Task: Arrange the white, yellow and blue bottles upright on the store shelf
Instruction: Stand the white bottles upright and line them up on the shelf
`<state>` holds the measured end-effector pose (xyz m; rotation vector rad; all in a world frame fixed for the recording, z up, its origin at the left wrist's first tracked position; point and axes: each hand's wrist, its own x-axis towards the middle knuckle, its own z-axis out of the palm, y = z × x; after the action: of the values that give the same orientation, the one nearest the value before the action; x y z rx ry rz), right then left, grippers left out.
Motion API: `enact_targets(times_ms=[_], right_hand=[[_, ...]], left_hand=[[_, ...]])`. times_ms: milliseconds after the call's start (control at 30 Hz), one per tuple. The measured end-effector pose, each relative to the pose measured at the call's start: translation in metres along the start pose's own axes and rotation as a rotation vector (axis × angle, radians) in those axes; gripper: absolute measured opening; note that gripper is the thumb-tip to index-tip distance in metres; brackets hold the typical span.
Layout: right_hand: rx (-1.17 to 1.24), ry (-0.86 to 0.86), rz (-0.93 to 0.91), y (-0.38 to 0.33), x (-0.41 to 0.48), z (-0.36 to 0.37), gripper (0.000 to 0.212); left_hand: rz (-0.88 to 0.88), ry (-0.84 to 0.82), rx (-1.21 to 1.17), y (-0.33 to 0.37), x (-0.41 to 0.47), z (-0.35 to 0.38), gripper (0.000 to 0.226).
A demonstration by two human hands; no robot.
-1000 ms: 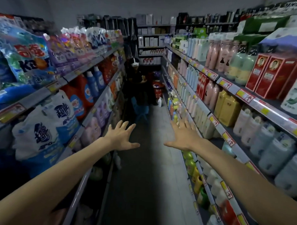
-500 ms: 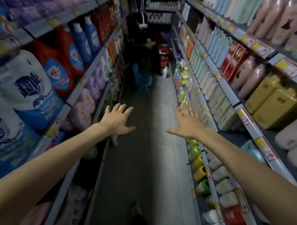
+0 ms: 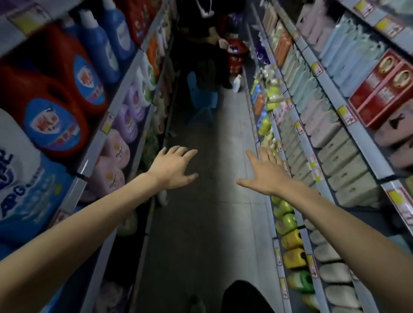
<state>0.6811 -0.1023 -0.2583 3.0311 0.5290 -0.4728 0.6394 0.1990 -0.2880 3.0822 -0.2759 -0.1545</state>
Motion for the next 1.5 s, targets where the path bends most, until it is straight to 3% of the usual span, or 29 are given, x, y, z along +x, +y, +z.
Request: enact_targets(times_ms=[333,533,700,1167,1367,1500], right_hand=[[0.016,-0.075,0.005,0.039,0.168,0.011,0.111],[0.077,-0.090,-0.001,0.055,0.297,-0.028,0.110],[0.087,-0.058,-0.014,0.067,0.386,-0.064,0.110],[0.079,-0.067,0.026,0.101,0.629,-0.115,0.111],[0.195,0.051,0.116,0.104,0.724,-0.157,0.090],[0.164,0.045,0.185,0.118,0.766,-0.169,0.088]], left_hand=[[-0.015,-0.166,0.057,-0.067,0.143,0.017,0.096],[-0.006,-0.311,0.156,-0.115,0.265,-0.008,0.102],[-0.002,-0.234,0.167,-0.145,0.359,-0.030,0.102],[0.054,-0.264,0.211,-0.241,0.603,-0.024,0.103],[0.144,-0.233,0.225,-0.289,0.736,-0.046,0.104],[0.246,-0.236,0.252,-0.290,0.811,-0.057,0.102]])
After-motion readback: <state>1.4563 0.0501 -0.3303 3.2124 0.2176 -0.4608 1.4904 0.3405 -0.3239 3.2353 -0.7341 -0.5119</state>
